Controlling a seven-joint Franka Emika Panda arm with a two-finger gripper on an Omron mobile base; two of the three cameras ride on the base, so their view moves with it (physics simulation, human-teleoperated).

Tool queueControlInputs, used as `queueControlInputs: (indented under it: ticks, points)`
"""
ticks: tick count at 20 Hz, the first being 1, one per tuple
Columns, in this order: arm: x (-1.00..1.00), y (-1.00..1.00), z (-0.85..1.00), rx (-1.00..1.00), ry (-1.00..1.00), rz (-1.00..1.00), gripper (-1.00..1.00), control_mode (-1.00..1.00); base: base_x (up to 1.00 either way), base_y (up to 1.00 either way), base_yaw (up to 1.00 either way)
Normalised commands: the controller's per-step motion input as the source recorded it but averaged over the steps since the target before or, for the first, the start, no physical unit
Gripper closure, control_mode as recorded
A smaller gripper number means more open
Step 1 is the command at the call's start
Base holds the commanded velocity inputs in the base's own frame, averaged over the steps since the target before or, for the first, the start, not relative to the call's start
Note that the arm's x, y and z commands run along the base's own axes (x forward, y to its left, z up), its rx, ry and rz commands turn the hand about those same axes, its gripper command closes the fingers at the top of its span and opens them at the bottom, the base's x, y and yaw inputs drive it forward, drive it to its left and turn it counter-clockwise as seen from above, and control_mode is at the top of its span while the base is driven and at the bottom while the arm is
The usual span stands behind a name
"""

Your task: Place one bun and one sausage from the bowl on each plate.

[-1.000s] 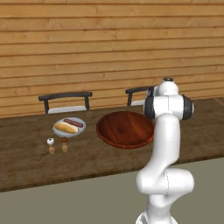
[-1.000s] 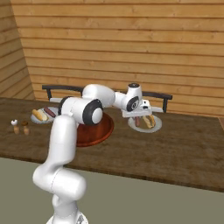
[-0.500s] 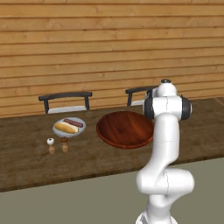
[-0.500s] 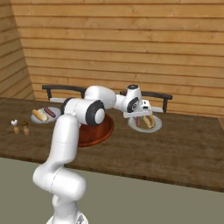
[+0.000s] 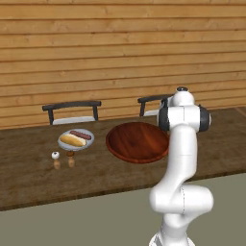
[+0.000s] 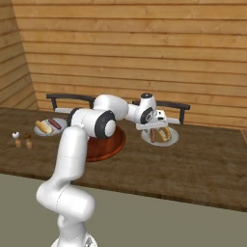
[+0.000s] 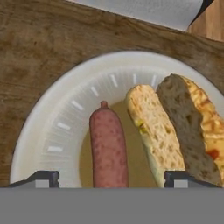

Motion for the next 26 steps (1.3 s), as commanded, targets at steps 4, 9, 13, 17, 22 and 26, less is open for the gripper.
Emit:
queueControlInputs:
  ticks: [4, 9, 13, 17, 22, 26]
  points:
    - [-0.46, 0.00, 0.57, 0.03, -0.10, 0.00, -1.00, -1.00, 0.00, 0.00, 0.00]
    - [-0.96, 0.41, 0.26, 0.07, -0.15, -0.01, -1.00, -1.00, 0.00, 0.00, 0.00]
    - [-1.00, 0.76, 0.08, 0.02, -0.26, -0.09, -1.00, -1.00, 0.00, 0.00, 0.00]
    - [-0.96, 0.92, 0.24, -0.02, -0.07, -0.12, -1.00, -1.00, 0.00, 0.00, 0.00]
    - [-1.00, 0.28, 0.19, -0.04, 0.00, -0.23, -1.00, -1.00, 0.00, 0.00, 0.00]
    - [-0.96, 0.00, 0.48, 0.12, -0.07, 0.00, -1.00, -1.00, 0.00, 0.00, 0.00]
